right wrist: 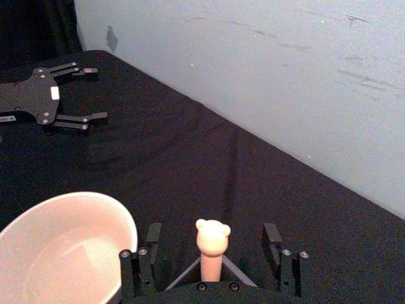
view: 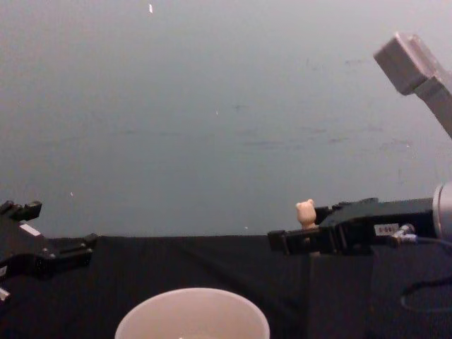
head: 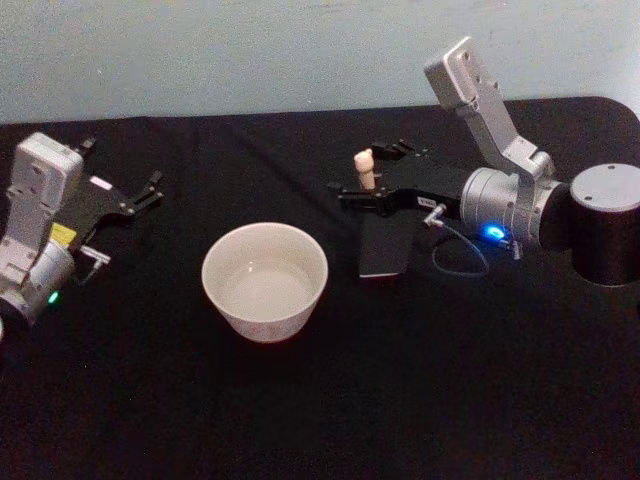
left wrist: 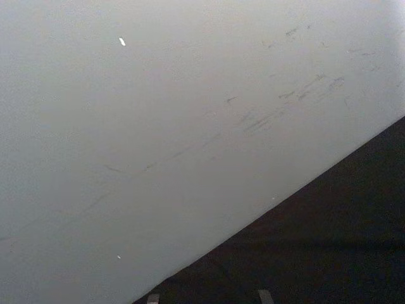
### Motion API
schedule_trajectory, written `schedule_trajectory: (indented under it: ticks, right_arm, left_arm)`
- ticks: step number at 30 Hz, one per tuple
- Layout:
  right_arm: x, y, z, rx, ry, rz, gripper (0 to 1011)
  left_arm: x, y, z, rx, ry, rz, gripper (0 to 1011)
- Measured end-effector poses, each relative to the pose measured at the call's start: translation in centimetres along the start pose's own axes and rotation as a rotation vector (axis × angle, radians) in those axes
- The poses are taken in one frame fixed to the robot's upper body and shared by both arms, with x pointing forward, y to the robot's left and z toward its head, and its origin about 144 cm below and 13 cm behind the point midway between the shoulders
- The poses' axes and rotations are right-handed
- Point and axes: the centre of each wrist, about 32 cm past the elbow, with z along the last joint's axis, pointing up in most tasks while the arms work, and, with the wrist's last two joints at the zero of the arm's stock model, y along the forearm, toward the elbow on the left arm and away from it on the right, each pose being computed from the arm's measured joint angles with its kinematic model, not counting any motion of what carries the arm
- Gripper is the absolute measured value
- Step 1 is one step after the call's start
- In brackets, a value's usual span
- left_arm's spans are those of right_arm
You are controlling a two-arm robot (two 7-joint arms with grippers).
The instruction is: Pick up the stirring spoon with one hand, stir inside the cup, then place it back in its original position.
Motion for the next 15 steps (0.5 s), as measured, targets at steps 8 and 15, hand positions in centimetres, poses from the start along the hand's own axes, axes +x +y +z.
schedule_trajectory:
  ticks: [8,15]
  right_arm:
    - [0.02,-0.01,0.01,0.001,0.002,-0.001,882]
    - [0.04,-0.02,0.02,0.002,0.003,-0.001,678]
  left_arm:
    - [0.0,0.0,0.0,0.0,0.0,0.0,1002]
    - [0.0,0.0,0.0,0.0,0.0,0.0,1001]
